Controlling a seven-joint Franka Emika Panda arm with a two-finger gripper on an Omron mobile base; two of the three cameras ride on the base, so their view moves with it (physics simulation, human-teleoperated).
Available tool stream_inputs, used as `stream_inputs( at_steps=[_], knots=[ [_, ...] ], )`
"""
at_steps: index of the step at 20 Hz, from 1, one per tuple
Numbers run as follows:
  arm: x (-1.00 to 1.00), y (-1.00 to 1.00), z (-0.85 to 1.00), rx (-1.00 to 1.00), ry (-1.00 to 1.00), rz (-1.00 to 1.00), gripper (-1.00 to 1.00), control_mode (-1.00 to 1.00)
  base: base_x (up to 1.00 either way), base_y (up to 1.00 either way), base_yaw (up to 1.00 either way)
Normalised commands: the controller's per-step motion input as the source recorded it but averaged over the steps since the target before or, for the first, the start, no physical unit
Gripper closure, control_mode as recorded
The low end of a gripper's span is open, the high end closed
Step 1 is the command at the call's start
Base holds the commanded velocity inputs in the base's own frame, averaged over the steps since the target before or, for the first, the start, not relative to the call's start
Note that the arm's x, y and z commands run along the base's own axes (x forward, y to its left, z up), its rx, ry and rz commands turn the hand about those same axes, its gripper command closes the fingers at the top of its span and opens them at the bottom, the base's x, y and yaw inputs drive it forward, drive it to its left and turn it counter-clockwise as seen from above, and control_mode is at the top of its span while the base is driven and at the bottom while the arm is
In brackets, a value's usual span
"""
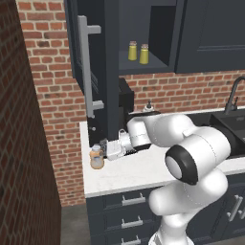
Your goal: Put the shaker and condiment bottle from the counter next to their counterparts in the cabinet.
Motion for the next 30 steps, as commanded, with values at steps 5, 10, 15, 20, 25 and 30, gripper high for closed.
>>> stream_inputs(
  at_steps=[5, 10, 15, 20, 25, 30],
  knots=[
    [0.14, 0.00, -0.07, -0.01, -0.16, 0.00, -1.00, -1.00, 0.00, 0.00, 0.00],
    [0.16, 0.00, -0.10, -0.01, -0.10, 0.00, -1.00, -1.00, 0.00, 0.00, 0.00],
    [0.01, 0.04, -0.08, 0.00, 0.00, 0.01, -1.00, -1.00, 0.00, 0.00, 0.00],
    [0.00, 0.15, 0.00, 0.00, 0.00, 0.00, -1.00, -1.00, 0.00, 0.00, 0.00],
    [0.00, 0.16, -0.01, 0.00, 0.05, 0.00, -1.00, -1.00, 0.00, 0.00, 0.00],
    [0.00, 0.07, -0.12, 0.03, 0.10, 0.02, 1.00, -1.00, 0.00, 0.00, 0.00]
  ],
)
